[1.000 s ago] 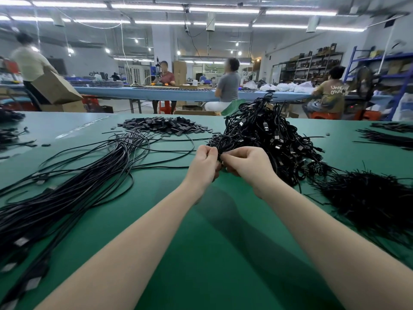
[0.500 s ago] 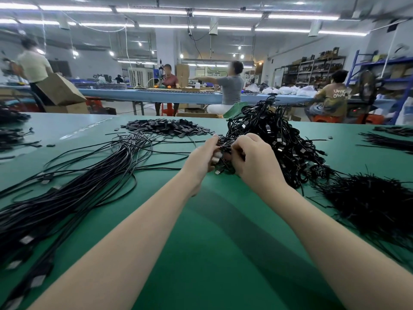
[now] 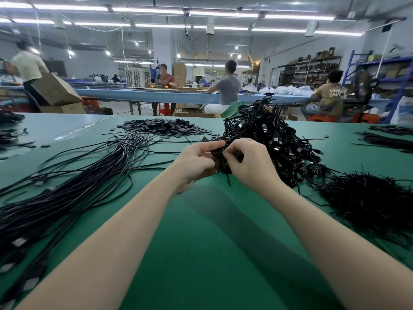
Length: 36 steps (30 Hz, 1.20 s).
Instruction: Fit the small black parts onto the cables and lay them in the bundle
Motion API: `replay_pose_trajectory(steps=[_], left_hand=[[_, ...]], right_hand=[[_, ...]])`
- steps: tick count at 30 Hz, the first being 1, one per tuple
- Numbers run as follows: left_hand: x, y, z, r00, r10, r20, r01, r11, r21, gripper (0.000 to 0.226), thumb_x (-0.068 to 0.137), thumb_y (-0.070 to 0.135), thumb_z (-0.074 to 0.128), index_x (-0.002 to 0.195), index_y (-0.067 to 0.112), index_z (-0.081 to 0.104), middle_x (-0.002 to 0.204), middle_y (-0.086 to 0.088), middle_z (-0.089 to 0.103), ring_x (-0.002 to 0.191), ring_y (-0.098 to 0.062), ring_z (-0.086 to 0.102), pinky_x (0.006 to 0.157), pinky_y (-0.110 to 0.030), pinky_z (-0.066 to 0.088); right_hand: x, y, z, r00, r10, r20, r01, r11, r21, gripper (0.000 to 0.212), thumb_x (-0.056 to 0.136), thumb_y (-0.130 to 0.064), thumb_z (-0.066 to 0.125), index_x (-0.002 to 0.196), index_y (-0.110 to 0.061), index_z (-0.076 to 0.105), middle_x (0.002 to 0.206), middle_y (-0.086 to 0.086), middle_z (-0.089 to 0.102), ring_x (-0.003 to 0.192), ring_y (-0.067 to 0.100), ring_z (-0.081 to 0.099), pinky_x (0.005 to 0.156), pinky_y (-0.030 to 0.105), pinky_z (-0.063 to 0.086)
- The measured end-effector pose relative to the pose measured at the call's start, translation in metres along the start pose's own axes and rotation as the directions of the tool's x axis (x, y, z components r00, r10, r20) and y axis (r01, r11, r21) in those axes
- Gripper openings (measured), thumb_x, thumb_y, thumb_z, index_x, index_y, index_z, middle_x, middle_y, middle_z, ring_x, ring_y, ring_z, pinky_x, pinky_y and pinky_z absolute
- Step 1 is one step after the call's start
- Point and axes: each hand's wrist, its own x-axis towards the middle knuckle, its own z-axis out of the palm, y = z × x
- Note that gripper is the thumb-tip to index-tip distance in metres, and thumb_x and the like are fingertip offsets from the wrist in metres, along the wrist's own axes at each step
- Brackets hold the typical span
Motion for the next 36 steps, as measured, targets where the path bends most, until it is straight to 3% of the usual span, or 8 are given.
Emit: replay_pose_trajectory(steps=[4, 9, 13, 17, 21, 27, 32, 36], left_hand=[[-0.003, -0.005, -0.007, 0.996, 0.078, 0.049, -0.089, 0.958, 0.272, 0.049, 0.086, -0.007, 0.061, 0.128, 0.017, 0.061, 0.089, -0.006, 0.066, 0.076, -0.008, 0.057, 0.067, -0.013, 0.046], [0.0, -0.009, -0.007, 0.987, 0.161, 0.01, -0.145, 0.854, 0.5, 0.01, 0.091, 0.033, 0.064, 0.098, 0.029, 0.07, 0.115, 0.001, 0.052, 0.09, -0.002, 0.054, 0.082, -0.017, 0.043], [0.002, -0.01, 0.002, 0.988, 0.129, -0.084, -0.088, 0.924, 0.373, 0.032, 0.094, 0.037, 0.058, 0.107, 0.007, 0.062, 0.089, -0.008, 0.071, 0.069, -0.008, 0.063, 0.066, -0.023, 0.046], [0.005, -0.006, 0.013, 0.977, -0.089, -0.194, 0.086, 0.996, -0.025, 0.043, 0.088, 0.031, 0.066, 0.12, 0.024, 0.037, 0.067, 0.001, 0.06, 0.051, -0.011, 0.056, 0.051, -0.023, 0.044], [0.001, 0.003, 0.009, 0.981, -0.156, -0.114, 0.119, 0.953, -0.28, 0.009, 0.092, 0.018, 0.06, 0.093, 0.024, 0.055, 0.062, 0.002, 0.05, 0.042, -0.009, 0.046, 0.043, -0.017, 0.039], [0.002, -0.003, 0.009, 0.989, -0.028, -0.148, 0.006, 0.989, -0.149, 0.016, 0.096, 0.019, 0.055, 0.089, 0.025, 0.068, 0.076, 0.001, 0.059, 0.046, -0.008, 0.052, 0.045, -0.017, 0.039], [0.005, -0.011, 0.005, 0.992, 0.027, -0.126, -0.039, 0.995, -0.097, 0.038, 0.093, 0.006, 0.042, 0.093, 0.026, 0.075, 0.082, -0.001, 0.065, 0.055, -0.009, 0.055, 0.048, -0.019, 0.043], [0.004, -0.017, 0.0, 0.971, 0.215, -0.109, -0.182, 0.951, 0.251, 0.044, 0.086, 0.0, 0.059, 0.104, 0.038, 0.068, 0.118, 0.003, 0.061, 0.096, -0.007, 0.059, 0.086, -0.02, 0.049]], right_hand=[[0.003, 0.007, 0.001, 0.982, 0.156, 0.111, -0.178, 0.956, 0.231, 0.018, 0.084, -0.012, 0.068, 0.069, -0.021, 0.066, 0.064, -0.014, 0.06, 0.056, -0.004, 0.049, 0.059, 0.016, 0.037], [0.002, 0.007, 0.002, 0.972, 0.21, 0.105, -0.232, 0.921, 0.313, 0.025, 0.084, -0.01, 0.067, 0.066, -0.027, 0.061, 0.057, -0.013, 0.057, 0.048, -0.002, 0.046, 0.051, 0.016, 0.037], [0.001, 0.004, 0.001, 0.99, 0.138, 0.012, -0.138, 0.973, 0.183, 0.012, 0.084, -0.01, 0.065, 0.074, -0.017, 0.067, 0.069, -0.007, 0.063, 0.064, 0.01, 0.057, 0.061, 0.022, 0.045], [-0.002, 0.0, -0.002, 0.993, -0.1, -0.063, 0.096, 0.993, -0.066, 0.01, 0.085, -0.006, 0.062, 0.076, -0.005, 0.065, 0.078, 0.004, 0.062, 0.076, 0.023, 0.057, 0.07, 0.037, 0.047], [-0.002, -0.005, 0.0, 0.981, -0.181, -0.07, 0.173, 0.979, -0.106, 0.008, 0.086, -0.009, 0.063, 0.081, -0.005, 0.068, 0.082, 0.007, 0.065, 0.079, 0.029, 0.059, 0.071, 0.04, 0.048], [0.001, -0.001, 0.005, 0.987, 0.159, -0.026, -0.153, 0.973, 0.171, 0.011, 0.087, -0.016, 0.067, 0.093, -0.016, 0.076, 0.075, -0.015, 0.065, 0.069, -0.008, 0.058, 0.065, 0.004, 0.043], [0.001, 0.0, 0.008, 0.974, 0.222, -0.035, -0.216, 0.968, 0.131, 0.011, 0.088, -0.018, 0.065, 0.091, -0.016, 0.076, 0.071, -0.015, 0.062, 0.065, -0.007, 0.055, 0.058, 0.002, 0.038], [-0.001, 0.002, 0.006, 0.977, 0.21, -0.026, -0.206, 0.972, 0.113, 0.009, 0.087, -0.016, 0.065, 0.087, -0.016, 0.073, 0.065, -0.019, 0.058, 0.055, -0.003, 0.052, 0.052, 0.005, 0.037]])
